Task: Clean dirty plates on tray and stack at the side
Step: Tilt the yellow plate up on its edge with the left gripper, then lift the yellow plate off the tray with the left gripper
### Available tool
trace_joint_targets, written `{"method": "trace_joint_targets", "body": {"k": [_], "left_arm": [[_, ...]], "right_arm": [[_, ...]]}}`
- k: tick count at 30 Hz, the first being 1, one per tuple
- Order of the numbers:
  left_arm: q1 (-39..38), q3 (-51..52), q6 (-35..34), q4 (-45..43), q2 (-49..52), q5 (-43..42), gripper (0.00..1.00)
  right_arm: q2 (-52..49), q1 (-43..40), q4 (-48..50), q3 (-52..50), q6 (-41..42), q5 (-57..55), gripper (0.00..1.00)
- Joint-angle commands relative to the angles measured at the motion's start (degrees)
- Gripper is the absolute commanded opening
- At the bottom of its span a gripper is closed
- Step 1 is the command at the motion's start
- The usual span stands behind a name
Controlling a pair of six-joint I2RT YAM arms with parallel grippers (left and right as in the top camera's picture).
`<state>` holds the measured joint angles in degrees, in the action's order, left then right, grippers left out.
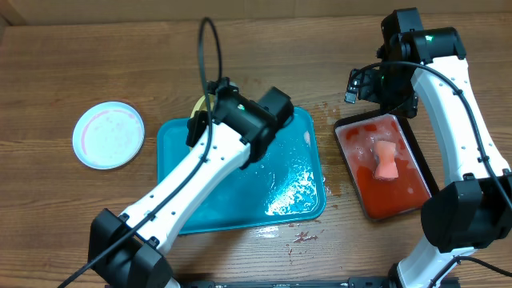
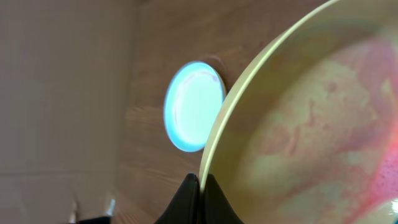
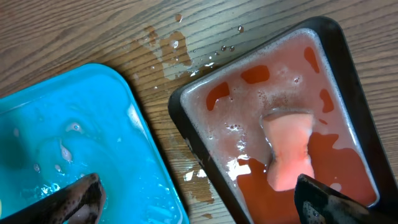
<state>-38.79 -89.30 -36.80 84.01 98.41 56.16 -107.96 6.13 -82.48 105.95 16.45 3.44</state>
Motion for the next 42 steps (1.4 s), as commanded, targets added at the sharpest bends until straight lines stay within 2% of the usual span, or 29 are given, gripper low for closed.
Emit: {"method": "trace_joint_targets", "body": {"k": [1,6,19,29,42], "left_arm": [[-3.1,-1.5,-3.1,1.3,-0.2,9.6,0.04],[-6.7,-1.5,-3.1,2.6,-0.2,12.5,0.05],[-7.1,-1.5,-1.3,2.7,-0.2,22.1,0.05],[-8.1,-1.5,-0.5,2.6,-0.2,23.2,0.05],[-8.7,-1.5,1.6,2.5,-0.2,29.4,0.05]], "right_arm": [[1.6,0.2,0.2,-0.3,-0.2,-1.0,1.0],[1.6,0.2,0.1,-0.3,-0.2,-1.0,1.0],[1.6,0.2,-0.1,-0.3,-0.2,-3.0,1.0],[1.6,0.2,-0.1,-0.3,-0.2,-3.6,1.0],[1.6,0.2,0.2,-0.3,-0.2,-3.6,1.0]]}}
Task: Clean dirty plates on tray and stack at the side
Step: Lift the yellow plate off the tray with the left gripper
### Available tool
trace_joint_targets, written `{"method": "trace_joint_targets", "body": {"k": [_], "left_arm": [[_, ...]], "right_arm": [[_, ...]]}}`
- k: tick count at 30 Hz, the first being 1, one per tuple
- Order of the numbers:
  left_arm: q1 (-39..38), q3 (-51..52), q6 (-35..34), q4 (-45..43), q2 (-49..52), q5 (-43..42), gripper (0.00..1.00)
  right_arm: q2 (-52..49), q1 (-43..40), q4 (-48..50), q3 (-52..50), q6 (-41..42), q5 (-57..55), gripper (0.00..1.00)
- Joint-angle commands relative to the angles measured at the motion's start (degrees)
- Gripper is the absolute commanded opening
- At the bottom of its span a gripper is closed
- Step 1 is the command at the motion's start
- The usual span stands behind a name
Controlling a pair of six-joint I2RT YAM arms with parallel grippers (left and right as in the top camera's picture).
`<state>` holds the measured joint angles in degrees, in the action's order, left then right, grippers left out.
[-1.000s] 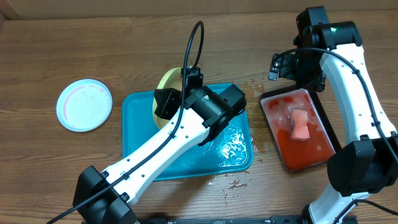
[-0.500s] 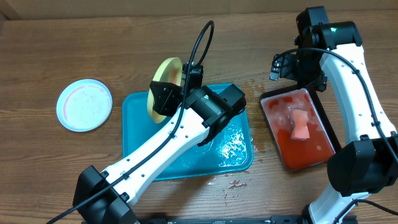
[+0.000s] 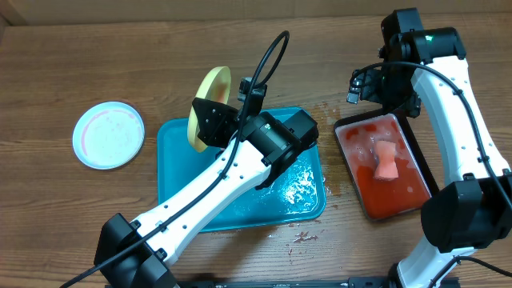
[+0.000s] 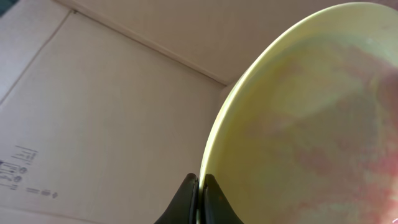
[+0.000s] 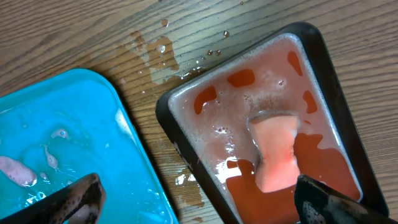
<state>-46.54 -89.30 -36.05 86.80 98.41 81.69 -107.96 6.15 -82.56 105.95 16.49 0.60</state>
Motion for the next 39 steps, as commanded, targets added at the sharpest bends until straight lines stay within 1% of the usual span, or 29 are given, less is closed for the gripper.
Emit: {"method": "trace_joint_targets", "body": {"k": [1,13,31,34,36,37,39], "left_arm": [[-1.1,-1.5,1.4,-0.3,-0.2,3.9,0.04],[-3.3,-1.5,1.4,-0.2,-0.2,3.8,0.04],[-3.4,-1.5,1.4,-0.2,-0.2,3.9,0.04],[-2.7,-1.5,0.0,-1.6,-0.2,3.3,0.04],[-2.3,-1.5,4.5,-0.2,-0.2,3.0,0.04],[-3.1,-1.5,2.7,0.9,-0.3,4.3,0.04],[-3.7,-1.5,-4.5,-0.4,-0.3,5.9,0.04]], "right_arm": [[1.6,0.2,0.3,-0.3,-0.2,-0.7,1.0],[1.6,0.2,1.2,-0.3,-0.2,-0.8,1.0],[1.6,0.2,1.2,-0.3,-0.3,-0.8,1.0],[1.6,0.2,1.2,-0.3,-0.2,-0.8,1.0],[1.6,0.2,1.0,-0.3,-0.2,-0.8,1.0],[1.6,0.2,0.8,-0.3,-0.3,-0.8,1.0],[1.6,0.2,0.7,-0.3,-0.3,-0.8,1.0]]}}
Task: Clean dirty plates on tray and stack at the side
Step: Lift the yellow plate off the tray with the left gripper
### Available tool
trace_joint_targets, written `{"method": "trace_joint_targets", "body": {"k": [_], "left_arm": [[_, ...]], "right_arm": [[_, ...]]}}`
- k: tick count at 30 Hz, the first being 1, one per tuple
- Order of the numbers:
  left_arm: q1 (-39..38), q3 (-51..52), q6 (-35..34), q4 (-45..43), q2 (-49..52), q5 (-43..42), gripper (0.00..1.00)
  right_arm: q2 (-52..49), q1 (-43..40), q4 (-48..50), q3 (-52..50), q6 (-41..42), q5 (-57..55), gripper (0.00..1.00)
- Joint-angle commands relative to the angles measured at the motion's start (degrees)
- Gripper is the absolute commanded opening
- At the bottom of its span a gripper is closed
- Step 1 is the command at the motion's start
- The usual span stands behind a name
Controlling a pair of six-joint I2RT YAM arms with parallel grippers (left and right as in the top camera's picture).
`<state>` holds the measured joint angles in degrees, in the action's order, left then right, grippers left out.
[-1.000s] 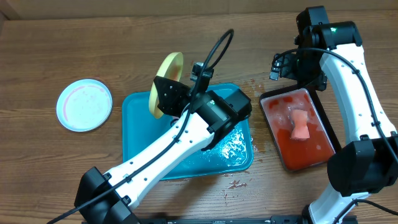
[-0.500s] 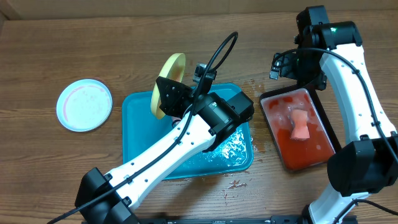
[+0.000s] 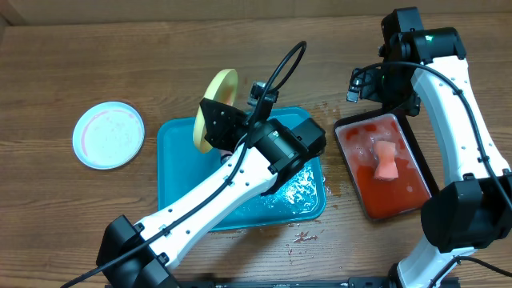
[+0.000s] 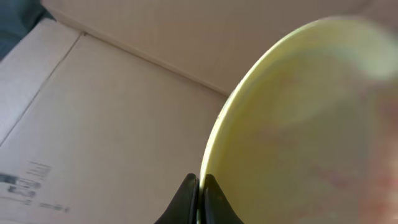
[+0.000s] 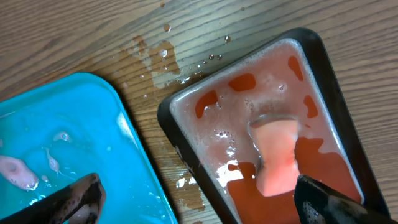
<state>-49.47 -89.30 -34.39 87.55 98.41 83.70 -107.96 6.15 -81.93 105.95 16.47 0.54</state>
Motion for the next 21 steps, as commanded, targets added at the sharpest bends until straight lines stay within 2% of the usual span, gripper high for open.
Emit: {"method": "trace_joint_targets", "body": {"k": [1,2,6,8,10,13,17,19,21], "left_arm": [[0.5,-1.5,-0.9,-4.5,0.2,1.1,0.04],[0.6,-1.5,2.5,-4.9,0.2,-1.3,0.05],[-2.3,-1.5,-4.1,-7.2,0.1,-11.6,0.04],[-1.8,-1.5,0.1,-10.4,0.2,-17.1,0.04],[-1.6,-1.5,4.6,-8.7,0.6,-13.6,0.05],[-1.5,-1.5,0.5,-1.6,0.9,-3.3,0.04],[-1.5,-2.7,1.8,-2.8,0.5,-12.4,0.04],[-1.1,-2.5,1.1,-1.0,0.6,-11.0,0.04],[-0.7,-2.3,-1.2,2.3,0.6,-6.1,0.04]], "right_arm": [[1.6,0.2,0.4,-0.3,-0.2,-0.7,1.0],[1.6,0.2,0.5,-0.3,-0.2,-0.7,1.0],[1.6,0.2,0.5,-0.3,-0.2,-0.7,1.0],[1.6,0.2,0.6,-0.3,-0.2,-0.7,1.0],[1.6,0.2,0.6,-0.3,-0.2,-0.7,1.0],[1.6,0.2,0.2,-0.3,-0.2,-0.7,1.0],[1.6,0.2,0.3,-0.3,-0.2,-0.7,1.0],[1.6,0.2,0.5,-0.3,-0.2,-0.7,1.0],[1.6,0.2,0.6,-0.3,-0.2,-0.7,1.0]]}}
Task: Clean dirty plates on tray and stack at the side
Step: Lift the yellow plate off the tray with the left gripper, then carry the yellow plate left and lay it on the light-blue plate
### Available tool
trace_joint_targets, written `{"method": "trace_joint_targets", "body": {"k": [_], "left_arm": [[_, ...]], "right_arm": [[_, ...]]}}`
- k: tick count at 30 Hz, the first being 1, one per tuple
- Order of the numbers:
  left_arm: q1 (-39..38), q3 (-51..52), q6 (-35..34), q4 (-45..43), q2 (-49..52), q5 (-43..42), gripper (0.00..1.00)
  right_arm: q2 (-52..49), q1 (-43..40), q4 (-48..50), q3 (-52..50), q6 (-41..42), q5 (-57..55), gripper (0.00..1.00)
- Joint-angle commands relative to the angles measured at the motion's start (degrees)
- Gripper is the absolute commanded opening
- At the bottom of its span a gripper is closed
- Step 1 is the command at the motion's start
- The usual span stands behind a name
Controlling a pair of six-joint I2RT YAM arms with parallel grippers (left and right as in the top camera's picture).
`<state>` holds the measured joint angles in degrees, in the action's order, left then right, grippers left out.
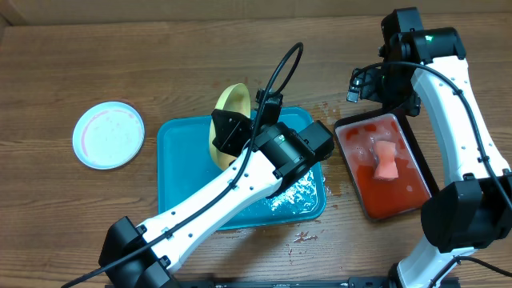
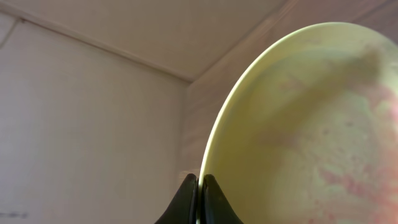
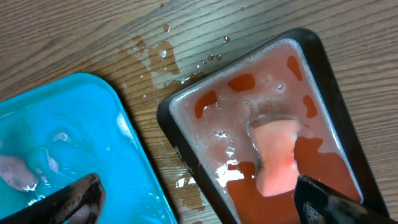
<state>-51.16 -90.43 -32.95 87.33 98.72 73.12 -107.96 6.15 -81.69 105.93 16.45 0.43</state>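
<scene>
A pale yellow plate [image 1: 226,112] smeared with pink stands on edge above the wet turquoise tray [image 1: 183,160]. My left gripper [image 2: 200,182] is shut on its rim; the plate's stained face [image 2: 311,137] fills the left wrist view. A white plate with a blue rim [image 1: 108,134] lies on the table at the left. My right gripper [image 3: 199,199] hangs open above the gap between the tray [image 3: 74,143] and a black tub [image 3: 311,43], holding nothing. A pink sponge [image 3: 278,158] lies in the tub's red water.
The black tub [image 1: 408,140] of reddish soapy water sits right of the tray. Drops and crumbs of residue [image 1: 304,235] lie on the wood in front of the tray. A puddle [image 3: 158,53] marks the table between tray and tub. Cardboard walls rise behind the table.
My left gripper has carried the yellow plate a little to the right, toward the tray's middle, and turned it. The right arm has not moved.
At first my left gripper held the yellow plate low at the tray's far left corner, the white plate visible beyond it. Then the plate stood raised on edge above the tray's back rim. It has since shifted rightward over the tray. The right gripper stayed open above the tub throughout.
</scene>
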Motion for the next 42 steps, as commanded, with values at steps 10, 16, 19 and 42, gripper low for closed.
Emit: {"method": "trace_joint_targets", "body": {"k": [10,16,19,42], "left_arm": [[3.1,-1.2,-4.0,-0.9,0.0,2.1,0.04],[3.9,-2.8,-9.5,0.5,-0.1,-7.9,0.05],[3.7,-2.6,1.3,-6.5,0.2,-15.7,0.05],[10.6,-7.1,8.0,-14.5,-0.1,-42.7,0.05]], "right_arm": [[1.6,0.2,0.3,-0.2,-0.2,-0.6,1.0],[1.6,0.2,0.2,-0.2,-0.2,-0.6,1.0],[1.6,0.2,0.7,-0.2,-0.2,-0.6,1.0],[1.6,0.2,1.0,-0.2,-0.2,-0.6,1.0]]}}
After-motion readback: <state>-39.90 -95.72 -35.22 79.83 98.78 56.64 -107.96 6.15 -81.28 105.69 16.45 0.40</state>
